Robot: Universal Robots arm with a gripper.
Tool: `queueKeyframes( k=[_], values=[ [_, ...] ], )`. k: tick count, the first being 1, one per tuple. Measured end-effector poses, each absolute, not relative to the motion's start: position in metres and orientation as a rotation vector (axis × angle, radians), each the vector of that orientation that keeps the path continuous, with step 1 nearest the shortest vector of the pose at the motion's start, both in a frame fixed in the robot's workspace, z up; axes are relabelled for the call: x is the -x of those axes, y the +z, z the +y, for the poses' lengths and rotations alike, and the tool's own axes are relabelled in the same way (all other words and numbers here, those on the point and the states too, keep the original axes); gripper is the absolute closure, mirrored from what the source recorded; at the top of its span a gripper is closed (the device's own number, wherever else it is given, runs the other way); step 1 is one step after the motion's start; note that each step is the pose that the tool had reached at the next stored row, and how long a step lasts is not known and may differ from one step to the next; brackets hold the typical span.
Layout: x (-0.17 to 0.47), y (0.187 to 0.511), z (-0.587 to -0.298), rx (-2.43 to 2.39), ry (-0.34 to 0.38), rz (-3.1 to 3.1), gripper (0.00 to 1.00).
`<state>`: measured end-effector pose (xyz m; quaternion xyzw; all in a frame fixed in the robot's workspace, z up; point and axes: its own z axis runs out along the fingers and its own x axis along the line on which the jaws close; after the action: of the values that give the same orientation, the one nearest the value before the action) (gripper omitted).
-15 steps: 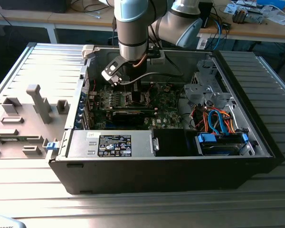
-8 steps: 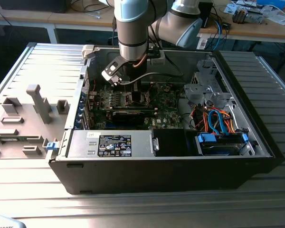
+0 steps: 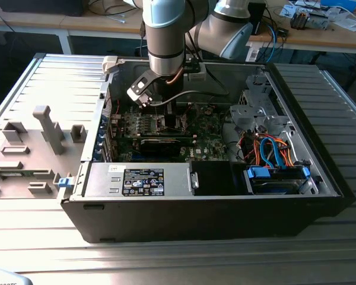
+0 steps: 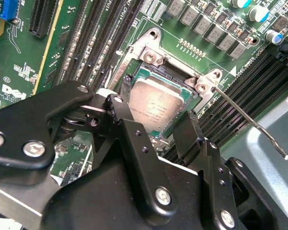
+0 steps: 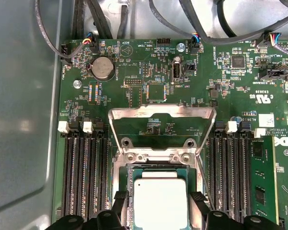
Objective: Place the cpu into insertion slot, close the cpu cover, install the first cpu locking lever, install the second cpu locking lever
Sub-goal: 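Place the cpu into insertion slot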
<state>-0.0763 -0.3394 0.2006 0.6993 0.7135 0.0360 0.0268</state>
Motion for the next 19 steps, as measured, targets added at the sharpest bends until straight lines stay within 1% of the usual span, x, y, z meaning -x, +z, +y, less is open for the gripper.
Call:
queueKeyframes(
  k=[19],
  values=[
    [0.0762, 0.2017, -0.3368, -2.163, 0.117, 2.206, 0.38]
  ],
)
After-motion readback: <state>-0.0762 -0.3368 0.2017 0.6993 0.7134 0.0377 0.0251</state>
